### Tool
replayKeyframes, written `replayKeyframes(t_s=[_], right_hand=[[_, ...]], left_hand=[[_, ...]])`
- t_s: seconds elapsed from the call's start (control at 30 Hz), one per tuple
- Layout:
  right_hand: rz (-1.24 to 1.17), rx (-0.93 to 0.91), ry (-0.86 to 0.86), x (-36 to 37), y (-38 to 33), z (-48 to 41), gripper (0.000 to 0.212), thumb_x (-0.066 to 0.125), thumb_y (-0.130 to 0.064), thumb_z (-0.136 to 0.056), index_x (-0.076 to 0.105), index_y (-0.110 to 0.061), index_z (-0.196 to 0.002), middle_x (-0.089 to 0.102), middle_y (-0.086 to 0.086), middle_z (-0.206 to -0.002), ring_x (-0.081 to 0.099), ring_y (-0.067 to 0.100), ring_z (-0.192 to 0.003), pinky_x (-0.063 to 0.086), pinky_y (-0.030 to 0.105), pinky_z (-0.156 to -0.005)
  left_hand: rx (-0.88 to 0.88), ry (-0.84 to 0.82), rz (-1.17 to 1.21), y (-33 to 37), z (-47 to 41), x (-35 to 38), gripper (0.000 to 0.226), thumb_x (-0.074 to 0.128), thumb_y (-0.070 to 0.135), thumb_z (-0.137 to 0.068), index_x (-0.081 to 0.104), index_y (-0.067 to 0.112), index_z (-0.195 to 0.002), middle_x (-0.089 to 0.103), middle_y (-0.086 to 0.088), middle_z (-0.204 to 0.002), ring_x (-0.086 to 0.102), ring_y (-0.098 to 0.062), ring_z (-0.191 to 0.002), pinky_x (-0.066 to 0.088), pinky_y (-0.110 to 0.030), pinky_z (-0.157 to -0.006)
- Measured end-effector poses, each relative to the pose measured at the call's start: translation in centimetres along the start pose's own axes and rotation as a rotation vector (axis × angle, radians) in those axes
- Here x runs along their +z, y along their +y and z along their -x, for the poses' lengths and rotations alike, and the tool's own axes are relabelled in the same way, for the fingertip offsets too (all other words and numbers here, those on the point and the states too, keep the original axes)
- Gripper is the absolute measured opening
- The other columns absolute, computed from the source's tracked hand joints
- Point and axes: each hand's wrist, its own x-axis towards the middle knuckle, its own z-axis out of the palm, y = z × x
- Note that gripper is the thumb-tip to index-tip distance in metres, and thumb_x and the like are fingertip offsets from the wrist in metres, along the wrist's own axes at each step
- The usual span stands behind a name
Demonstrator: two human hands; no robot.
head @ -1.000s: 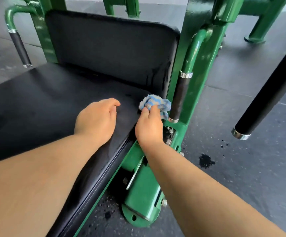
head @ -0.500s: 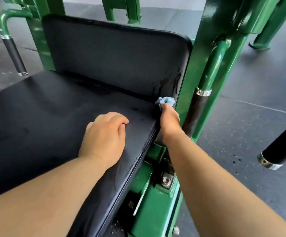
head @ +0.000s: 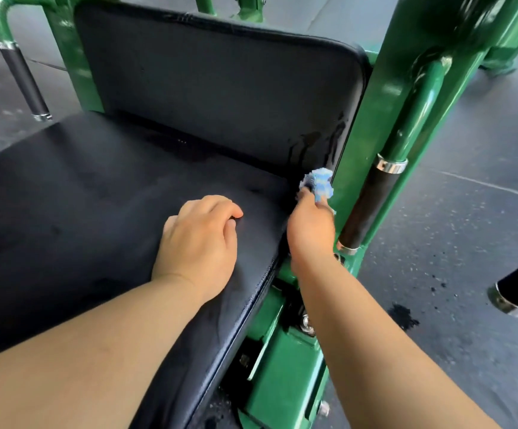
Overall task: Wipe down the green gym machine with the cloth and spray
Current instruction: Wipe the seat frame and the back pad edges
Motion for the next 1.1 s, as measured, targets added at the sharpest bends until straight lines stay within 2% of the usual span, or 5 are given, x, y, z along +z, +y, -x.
replayKeyframes(t_s=[0.37,0.53,0.73,0.97,1.1], right_hand=[[-0.229,0.096,-0.11,-1.7,1.1,1.7,0.029,0.037,-0.029,-0.103,0.05,-0.015,-0.082,0.048,0.0,-0.079,0.043,0.015,-0.068,0.034,0.024,-0.062],[-0.073,-0.155,-0.257,-2.2,5.5,11.2,0.017,0.038,-0.027,-0.102,0.05,-0.015,-0.102,0.05,-0.008,-0.079,0.049,0.01,-0.072,0.033,0.025,-0.067],[-0.113,-0.089,-0.266,-3.6,3.1,8.2,0.015,0.041,-0.027,-0.1,0.053,-0.02,-0.095,0.042,-0.007,-0.066,0.035,0.011,-0.056,0.034,0.029,-0.065],[-0.172,-0.004,-0.486,-4.5,7.6,16.6,0.02,0.042,-0.024,-0.102,0.058,-0.016,-0.111,0.062,-0.001,-0.095,0.049,0.006,-0.074,0.041,0.01,-0.069],[-0.071,-0.124,-0.422,-3.8,7.7,15.1,0.018,0.04,-0.027,-0.103,0.056,-0.017,-0.103,0.054,-0.004,-0.092,0.046,0.016,-0.087,0.039,0.029,-0.084]], left_hand=[[0.006,0.038,-0.067,0.4,0.5,-0.3,0.019,0.045,0.024,-0.097,0.064,0.023,-0.099,0.056,0.004,-0.109,0.046,-0.024,-0.106,0.038,-0.036,-0.086],[-0.025,0.015,-0.116,1.3,0.9,-0.8,0.024,0.042,0.03,-0.098,0.065,0.021,-0.099,0.056,0.003,-0.106,0.051,-0.022,-0.098,0.037,-0.033,-0.07],[0.011,-0.132,-0.066,0.7,5.4,-1.5,0.043,0.038,0.028,-0.101,0.041,0.03,-0.143,0.034,0.014,-0.152,0.024,-0.012,-0.139,0.026,-0.028,-0.109],[0.015,-0.049,0.058,0.4,5.1,-1.1,0.035,0.043,0.021,-0.1,0.056,0.024,-0.133,0.046,0.011,-0.144,0.032,-0.011,-0.135,0.025,-0.024,-0.108],[-0.01,-0.028,0.069,0.2,4.7,-1.5,0.035,0.042,0.018,-0.1,0.059,0.023,-0.13,0.048,0.012,-0.143,0.035,-0.009,-0.135,0.024,-0.019,-0.106]])
